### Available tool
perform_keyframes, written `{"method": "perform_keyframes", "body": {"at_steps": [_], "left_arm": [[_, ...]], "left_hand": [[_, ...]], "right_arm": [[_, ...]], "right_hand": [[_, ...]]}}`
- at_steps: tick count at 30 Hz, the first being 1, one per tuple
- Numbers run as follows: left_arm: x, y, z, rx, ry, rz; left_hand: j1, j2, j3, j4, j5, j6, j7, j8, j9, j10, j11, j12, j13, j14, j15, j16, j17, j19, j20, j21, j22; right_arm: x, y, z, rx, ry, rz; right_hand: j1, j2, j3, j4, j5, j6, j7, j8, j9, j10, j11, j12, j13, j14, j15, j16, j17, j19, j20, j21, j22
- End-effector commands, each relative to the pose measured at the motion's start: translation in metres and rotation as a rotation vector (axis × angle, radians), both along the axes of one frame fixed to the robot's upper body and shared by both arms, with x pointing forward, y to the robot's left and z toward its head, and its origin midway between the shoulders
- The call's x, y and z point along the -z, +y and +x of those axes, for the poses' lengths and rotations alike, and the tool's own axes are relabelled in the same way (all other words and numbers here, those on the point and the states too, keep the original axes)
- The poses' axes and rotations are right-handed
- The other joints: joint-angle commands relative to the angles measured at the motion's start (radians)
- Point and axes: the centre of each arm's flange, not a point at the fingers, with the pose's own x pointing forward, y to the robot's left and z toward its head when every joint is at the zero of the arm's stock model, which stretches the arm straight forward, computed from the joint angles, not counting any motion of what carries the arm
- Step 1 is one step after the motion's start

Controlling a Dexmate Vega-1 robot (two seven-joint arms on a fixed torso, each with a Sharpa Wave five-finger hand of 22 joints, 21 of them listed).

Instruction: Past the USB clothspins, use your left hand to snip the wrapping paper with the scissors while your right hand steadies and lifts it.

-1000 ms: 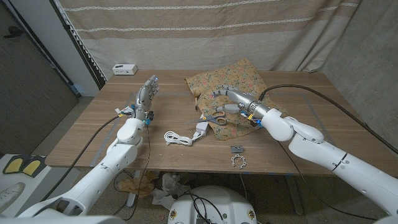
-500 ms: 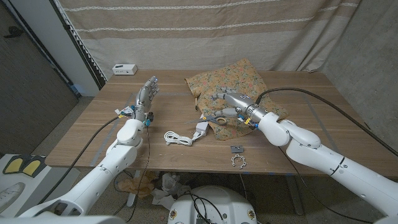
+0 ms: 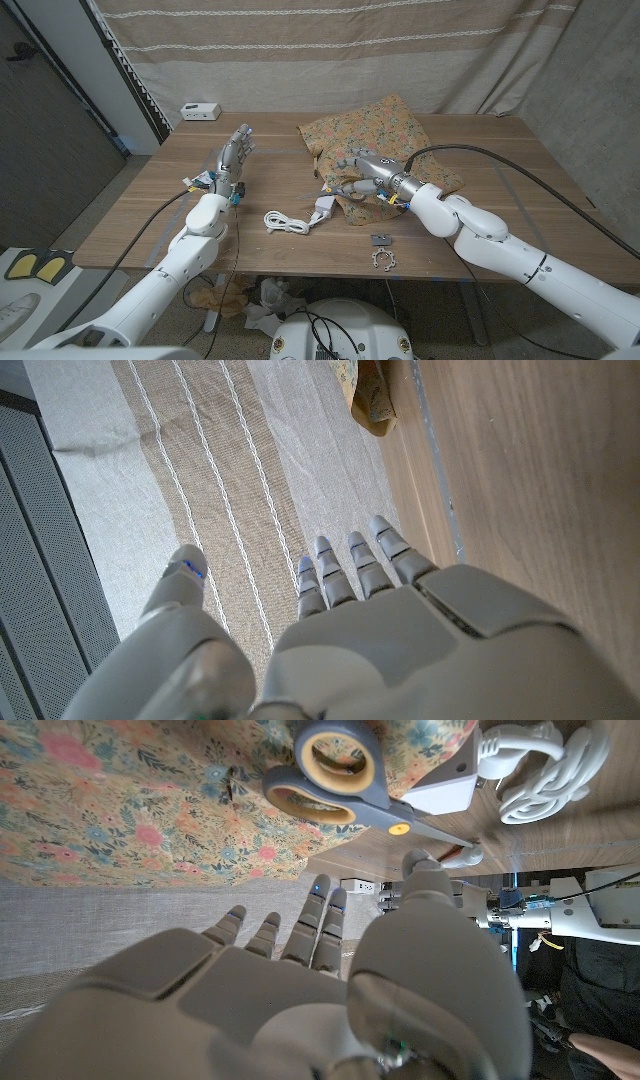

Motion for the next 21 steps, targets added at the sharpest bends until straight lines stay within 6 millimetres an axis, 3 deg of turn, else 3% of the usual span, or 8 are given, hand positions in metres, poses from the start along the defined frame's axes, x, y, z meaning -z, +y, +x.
{"method": "perform_keyframes", "body": {"at_steps": [1, 7, 10, 21], "left_arm": [[0.0, 0.001, -0.001, 0.002, -0.009, -0.003], [-0.001, 0.0, 0.0, 0.008, -0.009, 0.001], [-0.003, 0.0, 0.0, 0.009, -0.011, 0.003], [-0.004, 0.002, -0.001, 0.011, -0.011, 0.005]], "left_hand": [[0.008, 0.001, -0.003, -0.002, 0.008, -0.001, 0.0, 0.002, 0.005, 0.008, 0.0, -0.006, 0.004, 0.001, -0.106, -0.005, 0.003, 0.008, -0.04, -0.003, 0.005], [0.007, 0.001, -0.004, -0.002, 0.008, -0.001, 0.0, 0.002, 0.005, 0.01, 0.0, -0.007, 0.004, 0.002, -0.106, -0.004, 0.003, 0.009, -0.04, -0.005, 0.005], [0.007, 0.001, -0.005, -0.001, 0.008, 0.003, 0.001, 0.004, 0.005, 0.012, -0.001, -0.006, 0.004, 0.002, -0.104, -0.004, 0.003, 0.01, -0.039, -0.007, 0.005], [0.006, 0.002, -0.007, -0.001, 0.009, 0.011, 0.004, 0.008, 0.005, 0.013, -0.001, -0.008, 0.004, 0.002, -0.104, -0.005, 0.003, 0.011, -0.039, -0.012, 0.005]], "right_arm": [[0.003, 0.005, 0.001, 0.021, -0.01, -0.036], [0.004, 0.008, -0.001, 0.015, -0.017, -0.049], [0.004, 0.01, -0.001, 0.01, -0.02, -0.054], [0.001, 0.017, -0.002, -0.002, -0.006, -0.083]], "right_hand": [[0.01, 0.005, -0.002, 0.006, 0.0, 0.019, 0.008, 0.011, 0.008, 0.024, 0.003, 0.013, 0.007, 0.012, -0.003, 0.009, 0.003, 0.003, 0.0, 0.009, 0.003], [0.015, 0.006, -0.002, 0.006, 0.0, 0.026, 0.013, 0.016, 0.012, 0.031, -0.003, 0.017, 0.01, 0.015, -0.005, 0.008, 0.002, 0.008, -0.002, 0.01, 0.003], [0.026, 0.008, 0.0, 0.003, -0.001, 0.068, 0.008, 0.034, 0.016, 0.032, -0.002, 0.019, 0.014, 0.019, -0.006, 0.008, 0.002, 0.01, -0.003, 0.01, 0.003], [0.036, 0.009, -0.001, 0.004, -0.002, 0.033, 0.017, 0.022, 0.021, 0.027, -0.006, 0.018, 0.019, 0.019, -0.01, 0.006, 0.002, 0.012, -0.004, 0.01, 0.003]]}}
